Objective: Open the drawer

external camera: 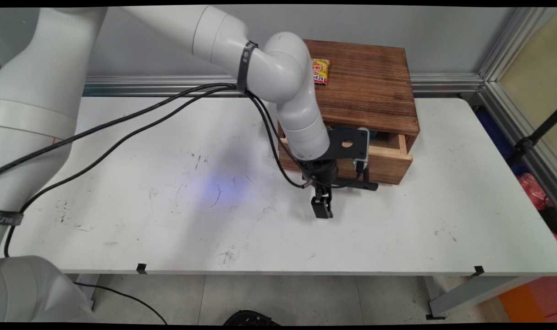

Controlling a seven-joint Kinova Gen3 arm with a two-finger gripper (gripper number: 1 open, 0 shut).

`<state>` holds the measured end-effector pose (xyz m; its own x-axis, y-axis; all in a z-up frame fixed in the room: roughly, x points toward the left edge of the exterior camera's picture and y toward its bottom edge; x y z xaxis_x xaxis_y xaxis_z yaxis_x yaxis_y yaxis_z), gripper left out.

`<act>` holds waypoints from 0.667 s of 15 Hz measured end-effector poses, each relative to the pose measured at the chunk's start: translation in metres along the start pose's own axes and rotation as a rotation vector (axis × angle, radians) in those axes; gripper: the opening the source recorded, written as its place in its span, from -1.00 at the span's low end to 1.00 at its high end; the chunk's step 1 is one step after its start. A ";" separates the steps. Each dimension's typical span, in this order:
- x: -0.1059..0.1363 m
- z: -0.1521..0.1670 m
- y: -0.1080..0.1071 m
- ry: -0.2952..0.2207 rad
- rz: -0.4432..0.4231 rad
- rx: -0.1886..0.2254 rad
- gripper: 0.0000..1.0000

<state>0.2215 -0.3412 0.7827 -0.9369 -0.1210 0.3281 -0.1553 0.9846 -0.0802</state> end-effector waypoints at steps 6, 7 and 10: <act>0.000 -0.006 0.025 0.002 -0.005 -0.032 1.00; 0.001 -0.007 0.029 0.003 -0.007 -0.036 1.00; 0.002 -0.009 0.042 0.006 -0.014 -0.046 1.00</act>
<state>0.2165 -0.2990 0.7888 -0.9327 -0.1344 0.3346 -0.1538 0.9876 -0.0319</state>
